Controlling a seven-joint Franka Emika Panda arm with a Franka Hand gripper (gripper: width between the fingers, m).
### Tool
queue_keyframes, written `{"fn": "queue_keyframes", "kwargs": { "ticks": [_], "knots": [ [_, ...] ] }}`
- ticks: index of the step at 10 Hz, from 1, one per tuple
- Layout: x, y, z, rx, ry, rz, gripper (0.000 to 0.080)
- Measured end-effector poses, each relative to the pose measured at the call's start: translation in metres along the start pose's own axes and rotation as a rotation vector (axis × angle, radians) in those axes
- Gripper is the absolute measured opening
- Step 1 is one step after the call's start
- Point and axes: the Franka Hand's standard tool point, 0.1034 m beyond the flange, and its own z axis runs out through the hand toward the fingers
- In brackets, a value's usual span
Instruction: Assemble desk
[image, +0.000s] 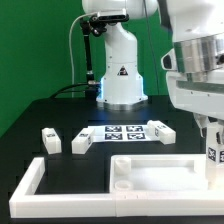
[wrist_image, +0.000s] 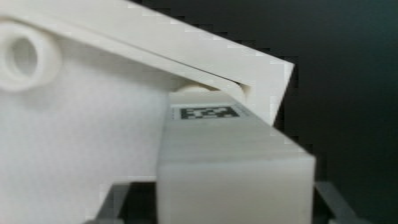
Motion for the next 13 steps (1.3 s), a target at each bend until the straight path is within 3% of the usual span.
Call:
{"fn": "queue_keyframes", "kwargs": {
  "ticks": [4,5,6,7,11,13],
  "knots": [
    [-0.001,0.001,0.001,0.006,-0.007,0.093,0.0297],
    [-0.001,0.003,0.002,-0.017,0.003,-0.033,0.0404],
    [-0.002,0.001,0.002,-0.057,0.015,-0.259,0.0537],
    [-0.003,-0.007,0.002,-0.073,0.026,-0.514,0.0629],
    [-0.001,-0.008,0.003,-0.074,0.017,-0.789,0.0649],
    [-0.010,-0.009,0.001,-0.099,0.030,-1.111,0.0649]
  ]
}}
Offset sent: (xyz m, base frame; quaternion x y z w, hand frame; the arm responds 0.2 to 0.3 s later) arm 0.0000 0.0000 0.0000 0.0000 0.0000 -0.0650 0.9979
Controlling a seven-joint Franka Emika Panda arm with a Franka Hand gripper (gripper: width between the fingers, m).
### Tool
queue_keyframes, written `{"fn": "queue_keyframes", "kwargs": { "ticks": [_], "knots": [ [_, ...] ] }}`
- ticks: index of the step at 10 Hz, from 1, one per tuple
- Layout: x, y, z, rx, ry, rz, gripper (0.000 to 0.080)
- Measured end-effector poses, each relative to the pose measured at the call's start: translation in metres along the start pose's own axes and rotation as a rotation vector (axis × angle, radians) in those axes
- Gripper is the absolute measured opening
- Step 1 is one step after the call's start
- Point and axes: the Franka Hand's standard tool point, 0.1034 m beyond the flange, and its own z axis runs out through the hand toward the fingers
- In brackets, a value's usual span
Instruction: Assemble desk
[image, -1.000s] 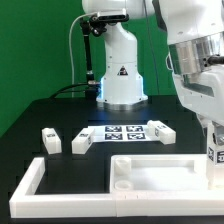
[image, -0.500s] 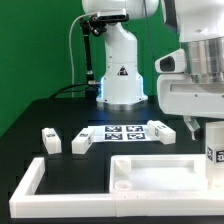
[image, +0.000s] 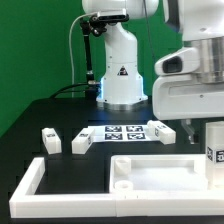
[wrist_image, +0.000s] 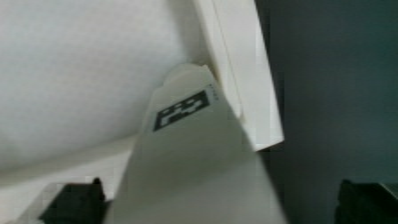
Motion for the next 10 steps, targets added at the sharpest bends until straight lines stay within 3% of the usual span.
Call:
{"fn": "queue_keyframes", "kwargs": {
  "ticks": [1,3,4,5,8,10],
  "knots": [
    [-0.002,-0.004,-0.001,-0.004,0.001,-0.132,0.0649],
    [-0.001,-0.002,0.000,-0.004,0.000,-0.125,0.0649],
    [-0.001,-0.002,0.000,-0.004,0.000,-0.124,0.0532],
    [-0.001,-0.003,0.000,-0.001,0.000,0.000,0.0354],
    [0.003,0.005,0.001,-0.006,0.013,0.362,0.0304],
    [0.004,0.012,0.002,0.021,0.045,0.645,0.0303]
  ]
}}
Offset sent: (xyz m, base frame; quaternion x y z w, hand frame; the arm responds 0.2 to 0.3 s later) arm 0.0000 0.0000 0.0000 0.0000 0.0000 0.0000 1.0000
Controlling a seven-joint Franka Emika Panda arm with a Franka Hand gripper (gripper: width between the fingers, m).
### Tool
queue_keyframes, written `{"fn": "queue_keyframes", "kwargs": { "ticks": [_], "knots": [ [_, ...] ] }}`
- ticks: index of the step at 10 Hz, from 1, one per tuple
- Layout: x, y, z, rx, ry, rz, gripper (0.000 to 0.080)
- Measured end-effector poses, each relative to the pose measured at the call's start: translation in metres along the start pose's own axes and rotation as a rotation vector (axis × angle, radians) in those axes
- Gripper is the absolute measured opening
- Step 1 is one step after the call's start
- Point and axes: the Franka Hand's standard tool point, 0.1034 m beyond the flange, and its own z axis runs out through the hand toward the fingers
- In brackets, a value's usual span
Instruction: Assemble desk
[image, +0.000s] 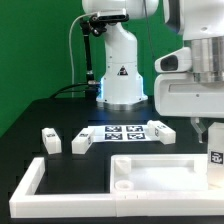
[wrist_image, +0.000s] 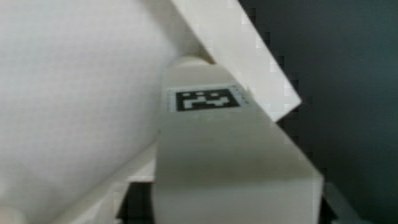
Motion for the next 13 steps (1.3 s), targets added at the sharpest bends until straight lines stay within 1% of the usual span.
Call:
{"fn": "queue_keyframes", "kwargs": {
  "ticks": [2,4,6,7,8,9,10,11,12,13],
  "knots": [
    [0.001,0.001,0.000,0.011,-0.042,0.234,0.0303],
    [-0.002,0.004,0.001,0.037,-0.067,0.532,0.0304],
    [-0.002,0.005,0.000,0.040,-0.075,0.610,0.0304],
    [-0.002,0.005,0.001,0.040,-0.073,0.584,0.0311],
    [-0.003,0.005,0.001,0.035,-0.065,0.480,0.0311],
    [-0.007,0.004,0.002,0.012,-0.043,0.245,0.0525],
    [-0.013,0.000,0.002,0.016,-0.045,0.095,0.0525],
    [-0.015,-0.001,0.002,0.020,-0.047,-0.014,0.0622],
    [-0.013,0.000,0.002,0.020,-0.046,-0.019,0.0643],
    [-0.012,0.000,0.002,0.020,-0.043,-0.113,0.0643]
  ]
}}
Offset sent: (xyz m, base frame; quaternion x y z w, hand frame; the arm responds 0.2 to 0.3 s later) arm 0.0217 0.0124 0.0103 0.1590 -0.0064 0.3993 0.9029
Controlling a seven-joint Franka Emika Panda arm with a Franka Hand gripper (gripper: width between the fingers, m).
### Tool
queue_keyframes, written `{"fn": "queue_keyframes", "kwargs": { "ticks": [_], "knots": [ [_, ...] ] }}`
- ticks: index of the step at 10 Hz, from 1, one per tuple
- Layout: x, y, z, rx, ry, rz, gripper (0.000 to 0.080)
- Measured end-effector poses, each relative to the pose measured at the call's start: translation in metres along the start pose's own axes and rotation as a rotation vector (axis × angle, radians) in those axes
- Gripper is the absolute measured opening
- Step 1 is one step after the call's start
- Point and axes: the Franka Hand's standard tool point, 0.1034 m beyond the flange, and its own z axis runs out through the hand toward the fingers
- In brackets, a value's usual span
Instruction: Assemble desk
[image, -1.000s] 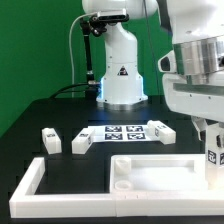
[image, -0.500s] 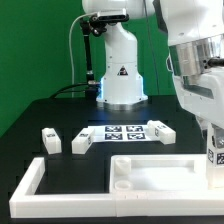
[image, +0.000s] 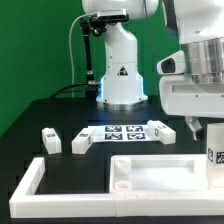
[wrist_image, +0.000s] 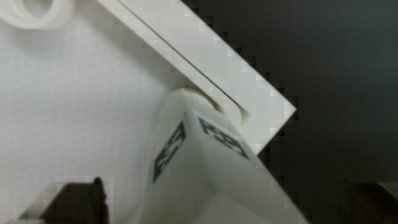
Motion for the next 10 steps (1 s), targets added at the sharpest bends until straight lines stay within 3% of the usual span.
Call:
{"fn": "queue_keyframes", "kwargs": {
  "ticks": [2,3,6,7,8,9,10],
  "knots": [
    [-0.0004,0.0000,-0.0001,-0.012,0.005,-0.182,0.0648],
    [-0.0035,-0.0027,-0.0008,-0.055,0.007,-0.423,0.0649],
    [-0.0020,-0.0046,0.0002,-0.055,0.000,-0.493,0.0649],
    [-0.0020,-0.0045,0.0003,-0.055,0.000,-0.493,0.0528],
    [-0.0024,-0.0048,0.0004,-0.054,0.001,-0.433,0.0528],
    [-0.0028,-0.0050,0.0005,-0.053,0.003,-0.348,0.0350],
    [-0.0009,-0.0016,0.0010,-0.060,0.003,-0.288,0.0350]
  ]
}}
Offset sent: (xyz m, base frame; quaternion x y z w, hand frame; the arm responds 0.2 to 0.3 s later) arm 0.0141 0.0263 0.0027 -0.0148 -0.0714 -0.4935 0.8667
